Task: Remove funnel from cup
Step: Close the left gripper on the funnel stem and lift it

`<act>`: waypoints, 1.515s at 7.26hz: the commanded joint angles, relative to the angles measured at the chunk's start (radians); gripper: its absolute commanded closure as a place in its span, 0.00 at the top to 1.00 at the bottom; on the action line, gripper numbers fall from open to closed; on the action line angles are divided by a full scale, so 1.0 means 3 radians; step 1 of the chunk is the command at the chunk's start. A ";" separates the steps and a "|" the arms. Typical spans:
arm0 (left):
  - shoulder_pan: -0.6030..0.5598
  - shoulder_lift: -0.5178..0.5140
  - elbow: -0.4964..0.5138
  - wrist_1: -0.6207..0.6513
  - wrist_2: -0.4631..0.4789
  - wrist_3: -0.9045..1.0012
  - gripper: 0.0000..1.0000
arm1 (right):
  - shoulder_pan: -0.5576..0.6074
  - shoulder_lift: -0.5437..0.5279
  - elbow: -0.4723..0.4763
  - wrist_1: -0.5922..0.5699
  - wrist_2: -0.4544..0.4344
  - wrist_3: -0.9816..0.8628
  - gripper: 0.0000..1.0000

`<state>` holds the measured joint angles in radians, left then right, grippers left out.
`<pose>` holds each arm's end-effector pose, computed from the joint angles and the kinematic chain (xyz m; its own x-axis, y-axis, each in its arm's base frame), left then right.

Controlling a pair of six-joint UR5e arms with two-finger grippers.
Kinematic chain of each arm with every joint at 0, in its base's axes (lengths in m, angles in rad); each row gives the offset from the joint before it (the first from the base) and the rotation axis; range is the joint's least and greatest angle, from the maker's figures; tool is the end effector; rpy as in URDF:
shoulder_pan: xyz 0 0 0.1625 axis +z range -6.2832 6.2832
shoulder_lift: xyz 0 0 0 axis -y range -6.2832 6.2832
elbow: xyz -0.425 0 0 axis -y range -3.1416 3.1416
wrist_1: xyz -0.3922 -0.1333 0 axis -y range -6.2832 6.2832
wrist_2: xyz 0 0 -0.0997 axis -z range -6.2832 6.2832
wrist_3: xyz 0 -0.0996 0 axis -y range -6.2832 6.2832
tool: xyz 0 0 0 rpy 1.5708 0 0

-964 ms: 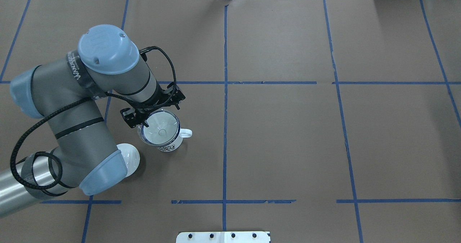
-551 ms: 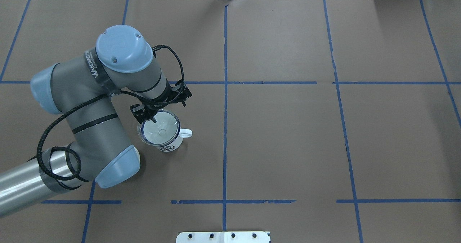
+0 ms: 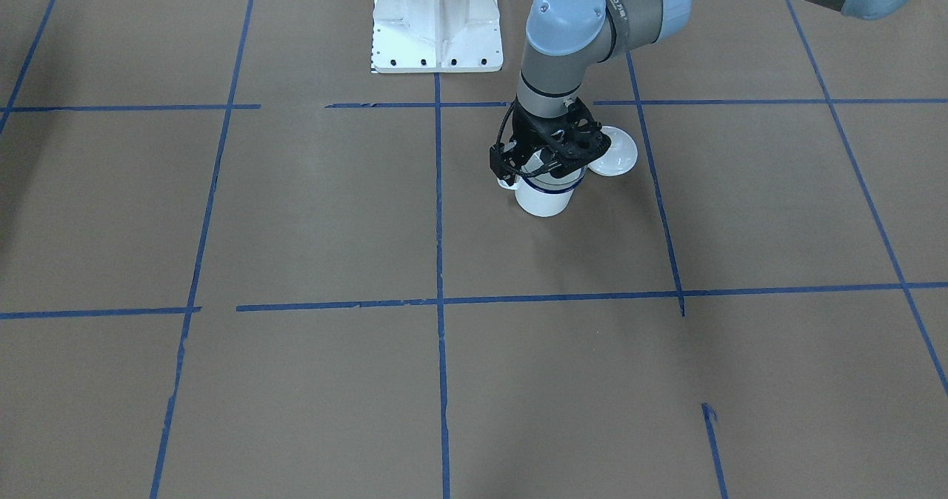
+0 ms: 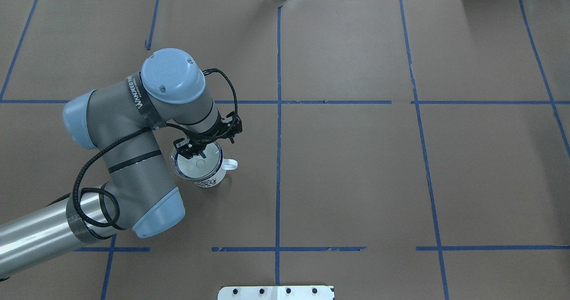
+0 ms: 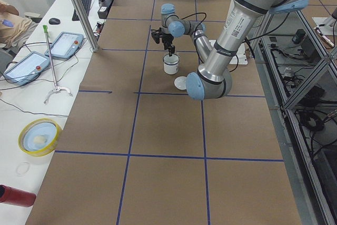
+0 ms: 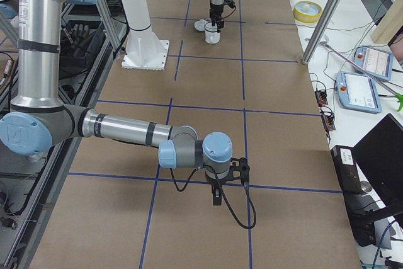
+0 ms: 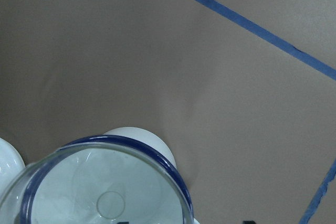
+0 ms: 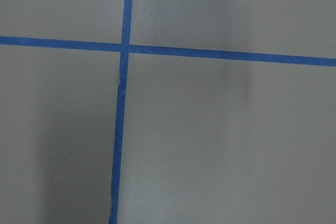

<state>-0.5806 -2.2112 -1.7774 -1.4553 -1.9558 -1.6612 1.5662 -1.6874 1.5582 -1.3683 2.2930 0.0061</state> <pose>0.4905 -0.4365 0.2115 0.5927 -0.4889 -0.6400 0.3536 0.8720 -0.3386 0.0654 -0.4447 0.7024 0.7501 -0.0458 0.6597 0.0000 0.9976 0.0692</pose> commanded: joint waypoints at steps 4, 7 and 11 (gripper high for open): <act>-0.0002 -0.0018 -0.0078 0.0029 0.0010 0.0000 0.00 | 0.0000 0.0000 -0.0004 0.0000 0.0001 0.0000 1.00; -0.0028 -0.0100 -0.0384 0.0336 0.0213 0.0005 0.00 | 0.0000 0.0000 0.0001 0.0000 0.0001 0.0000 1.00; -0.0338 -0.0202 -0.0538 0.0408 0.0455 -0.0026 0.00 | 0.0000 0.0000 0.0001 0.0000 0.0001 0.0000 1.00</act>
<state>-0.6381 -2.2657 -1.9256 -1.3347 -1.8378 -1.6639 1.5662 -1.6874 1.5573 -1.3683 2.2933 0.0061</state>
